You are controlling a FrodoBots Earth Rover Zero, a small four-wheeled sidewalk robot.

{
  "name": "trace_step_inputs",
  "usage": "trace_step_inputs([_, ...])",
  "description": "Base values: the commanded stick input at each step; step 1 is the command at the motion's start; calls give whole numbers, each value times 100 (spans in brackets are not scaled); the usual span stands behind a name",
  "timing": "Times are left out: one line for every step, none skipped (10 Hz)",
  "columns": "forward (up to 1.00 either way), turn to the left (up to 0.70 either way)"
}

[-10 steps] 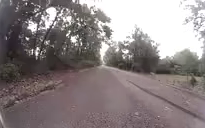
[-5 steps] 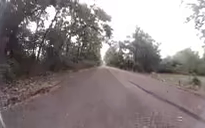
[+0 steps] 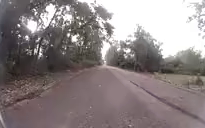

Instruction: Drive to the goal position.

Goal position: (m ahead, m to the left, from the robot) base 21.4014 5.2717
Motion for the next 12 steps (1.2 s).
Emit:
trace_step_inputs([70, 0])
trace_step_inputs([70, 0])
trace_step_inputs([70, 0])
trace_step_inputs([70, 0])
trace_step_inputs([70, 0])
trace_step_inputs([70, 0])
trace_step_inputs([70, 0])
trace_step_inputs([70, 0])
trace_step_inputs([70, 0])
trace_step_inputs([70, 0])
trace_step_inputs([70, 0])
trace_step_inputs([70, 0])
